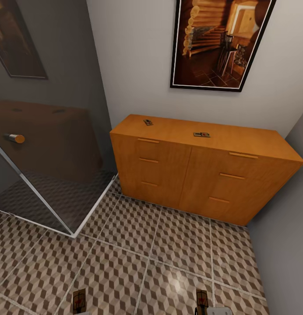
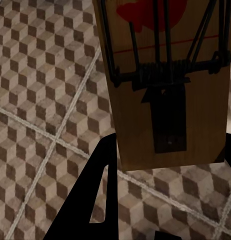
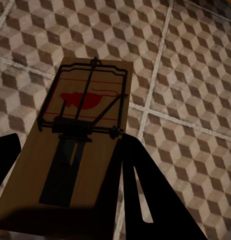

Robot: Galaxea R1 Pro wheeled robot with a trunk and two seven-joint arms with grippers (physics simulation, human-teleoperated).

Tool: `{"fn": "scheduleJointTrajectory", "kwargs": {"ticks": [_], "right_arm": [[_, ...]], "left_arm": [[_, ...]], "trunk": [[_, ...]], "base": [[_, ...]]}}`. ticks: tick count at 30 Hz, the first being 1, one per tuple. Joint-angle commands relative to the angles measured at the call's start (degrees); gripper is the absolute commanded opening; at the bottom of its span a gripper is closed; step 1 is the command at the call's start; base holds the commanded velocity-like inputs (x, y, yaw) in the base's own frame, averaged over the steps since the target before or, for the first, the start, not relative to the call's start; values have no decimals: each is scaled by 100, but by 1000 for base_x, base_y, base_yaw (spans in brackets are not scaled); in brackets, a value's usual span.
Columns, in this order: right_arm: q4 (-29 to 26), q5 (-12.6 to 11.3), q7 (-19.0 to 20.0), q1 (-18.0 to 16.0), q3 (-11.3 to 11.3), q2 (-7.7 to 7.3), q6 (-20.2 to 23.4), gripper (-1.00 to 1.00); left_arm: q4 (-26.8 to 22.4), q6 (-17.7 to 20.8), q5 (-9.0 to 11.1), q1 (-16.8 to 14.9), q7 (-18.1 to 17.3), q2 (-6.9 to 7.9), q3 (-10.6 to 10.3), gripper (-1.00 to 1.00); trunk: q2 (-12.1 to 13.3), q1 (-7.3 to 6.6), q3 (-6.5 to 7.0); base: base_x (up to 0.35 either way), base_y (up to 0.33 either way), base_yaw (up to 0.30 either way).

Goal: Take the four mousetraps from the cabinet in the bathroom and place them on the bathroom floor. Make sure all four end up on the same floor surface, and ensure that at least two of them are either under or directly next to the same bathroom sink.

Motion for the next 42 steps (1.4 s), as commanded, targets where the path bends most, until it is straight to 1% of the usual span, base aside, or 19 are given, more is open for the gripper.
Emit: {"fn": "scheduleJointTrajectory", "kwargs": {"ticks": [1, 42], "right_arm": [[7, 37, -27, -4, 19, 1, -3, -100], [7, 35, -27, -4, 19, 1, -3, -100]], "left_arm": [[18, -19, 0, -7, 46, -3, -47, -100], [18, -19, 2, -7, 46, -3, -47, -100]], "trunk": [[-2, 0, -4], [-2, 0, -4]], "base": [[0, 0, 0], [0, 0, 0]]}}
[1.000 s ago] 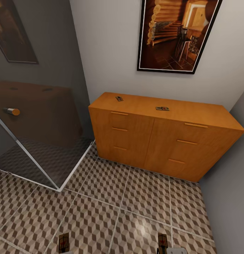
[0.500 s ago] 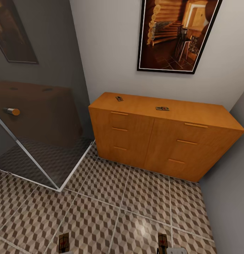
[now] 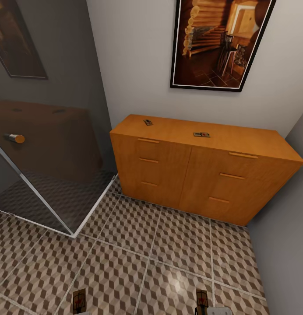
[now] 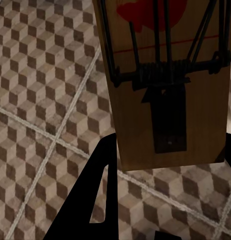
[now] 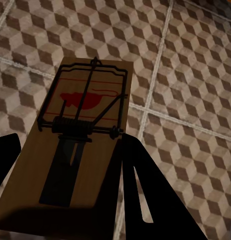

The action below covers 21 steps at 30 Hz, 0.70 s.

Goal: Take the four mousetraps from the cabinet in the bathroom and place them on the bathroom floor. Make sure all four end up on the same floor surface, and ensure that at least two of them are either under or directly next to the same bathroom sink.

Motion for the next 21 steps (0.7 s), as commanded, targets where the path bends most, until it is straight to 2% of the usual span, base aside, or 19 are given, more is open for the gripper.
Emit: {"fn": "scheduleJointTrajectory", "kwargs": {"ticks": [1, 21], "right_arm": [[7, 38, -27, -4, 19, 1, -3, -100], [7, 38, -27, -4, 19, 1, -3, -100]], "left_arm": [[18, -20, 0, -7, 46, -3, -47, -100], [18, -20, -1, -7, 46, -3, -47, -100]], "trunk": [[-2, 0, -4], [-2, 0, -4]], "base": [[0, 0, 0], [0, 0, 0]]}}
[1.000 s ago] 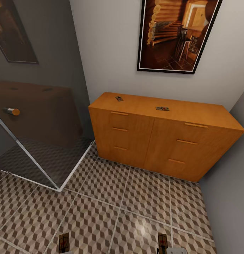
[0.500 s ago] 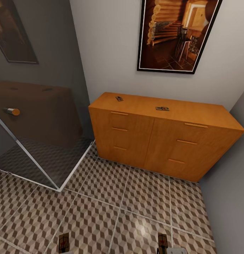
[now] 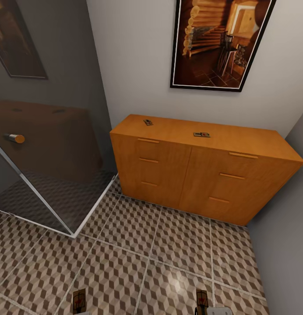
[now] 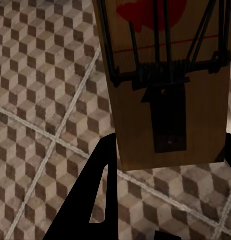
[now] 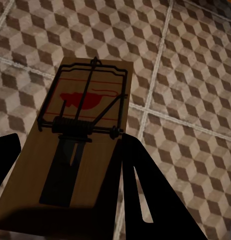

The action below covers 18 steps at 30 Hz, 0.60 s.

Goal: Take the four mousetraps from the cabinet in the bathroom and place them on the bathroom floor. Make sure all four end up on the same floor surface, and ensure that at least two of them are either under or directly next to the same bathroom sink.

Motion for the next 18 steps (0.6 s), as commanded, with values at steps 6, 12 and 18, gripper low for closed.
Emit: {"fn": "scheduleJointTrajectory", "kwargs": {"ticks": [6, 12, 18], "right_arm": [[7, 38, -28, -3, 18, 1, -3, -100], [7, 39, -27, -3, 18, 1, -3, -100], [7, 38, -27, -4, 18, 1, -3, -100]], "left_arm": [[18, -20, -3, -6, 46, -3, -47, -100], [18, -20, -3, -6, 46, -3, -47, -100], [18, -20, -2, -6, 46, -3, -47, -100]], "trunk": [[-2, 0, -4], [-2, 0, -4], [-2, 0, -4]], "base": [[0, 0, 0], [0, 0, 0], [0, 0, 0]]}}
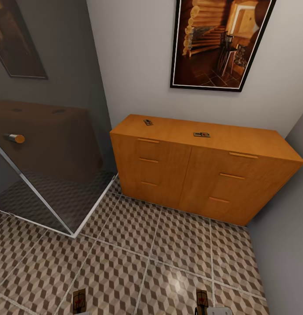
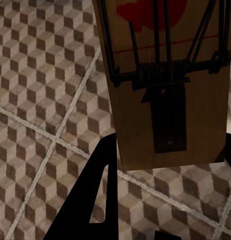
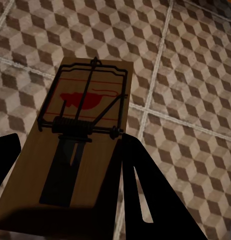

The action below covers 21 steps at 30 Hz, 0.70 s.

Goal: Take the four mousetraps from the cabinet in the bathroom and place them on the bathroom floor. Make sure all four end up on the same floor surface, and ensure that at least two of them are either under or directly next to the same bathroom sink.

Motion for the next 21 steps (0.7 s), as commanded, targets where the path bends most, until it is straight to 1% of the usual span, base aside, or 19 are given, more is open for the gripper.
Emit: {"fn": "scheduleJointTrajectory", "kwargs": {"ticks": [1, 21], "right_arm": [[7, 38, -27, -4, 18, 1, -3, -100], [7, 38, -27, -3, 18, 1, -3, -100]], "left_arm": [[18, -21, 1, -7, 46, -3, -47, -100], [18, -19, -1, -9, 46, -3, -47, -100]], "trunk": [[-2, 0, -4], [-2, 0, -4]], "base": [[0, 0, 0], [0, 0, 0]]}}
